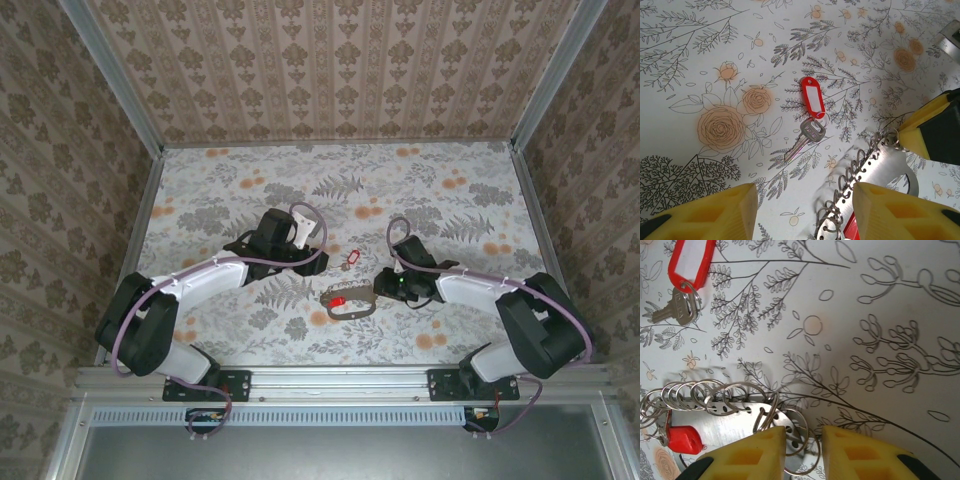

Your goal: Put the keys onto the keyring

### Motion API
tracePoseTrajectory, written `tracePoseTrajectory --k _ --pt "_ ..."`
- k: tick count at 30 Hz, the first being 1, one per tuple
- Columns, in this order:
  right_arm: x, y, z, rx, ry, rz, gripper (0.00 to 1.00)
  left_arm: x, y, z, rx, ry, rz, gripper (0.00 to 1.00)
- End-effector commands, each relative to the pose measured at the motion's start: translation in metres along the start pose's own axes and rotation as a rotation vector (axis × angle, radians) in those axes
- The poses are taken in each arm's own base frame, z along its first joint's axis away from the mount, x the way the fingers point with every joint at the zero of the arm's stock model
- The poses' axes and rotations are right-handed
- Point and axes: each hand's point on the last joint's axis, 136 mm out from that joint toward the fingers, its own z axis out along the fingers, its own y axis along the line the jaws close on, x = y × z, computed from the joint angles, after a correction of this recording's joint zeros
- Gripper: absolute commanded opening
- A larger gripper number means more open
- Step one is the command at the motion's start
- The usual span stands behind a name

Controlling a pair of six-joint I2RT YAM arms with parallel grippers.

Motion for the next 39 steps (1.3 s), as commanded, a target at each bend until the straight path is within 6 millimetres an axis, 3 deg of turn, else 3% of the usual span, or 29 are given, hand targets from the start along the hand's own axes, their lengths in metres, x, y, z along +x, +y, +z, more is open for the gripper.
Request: tracePoseTrajectory --k 1,5,10,16,23,25,31,34,39 --pt "-0.004 0.019 0.003 0.007 0.014 -0.103 0.27 -0.006 -0.002 -0.009 0.002 -0.025 0.016 0.53" --pt "-0.005 0.036 0.006 0.035 0.029 -0.206 0.27 -0.006 0.0 -0.012 -0.011 -0.024 0.0 0.53" --pt "-0.006 0.044 0.008 0.075 0.028 -0.283 0.27 0.005 0.011 -0.012 -0.051 0.022 -0.056 0.52" --pt "-0.001 0.042 -0.014 0.068 0.003 -0.267 0.33 0.02 0.015 -0.018 -0.065 0.059 -0.086 0.48" --pt "0.024 0.014 -0.033 0.1 0.011 -0.276 0.48 0.021 -0.027 -0.016 0.022 0.083 0.079 0.47" --pt "0.025 0.016 -0.031 0.08 0.01 -0.326 0.52 0.025 -0.031 -0.011 0.027 0.102 0.092 0.46" --pt "0.012 0.028 -0.031 0.115 -0.005 -0.513 0.52 0.034 -0.013 -0.009 0.015 0.122 -0.034 0.44" --pt "0.008 0.03 -0.035 0.152 -0.036 -0.6 0.53 0.033 -0.006 -0.015 0.035 0.076 -0.111 0.44" --pt "0.001 0.052 -0.041 0.095 -0.1 -0.702 0.54 0.029 0.001 -0.029 0.053 0.023 -0.173 0.44"
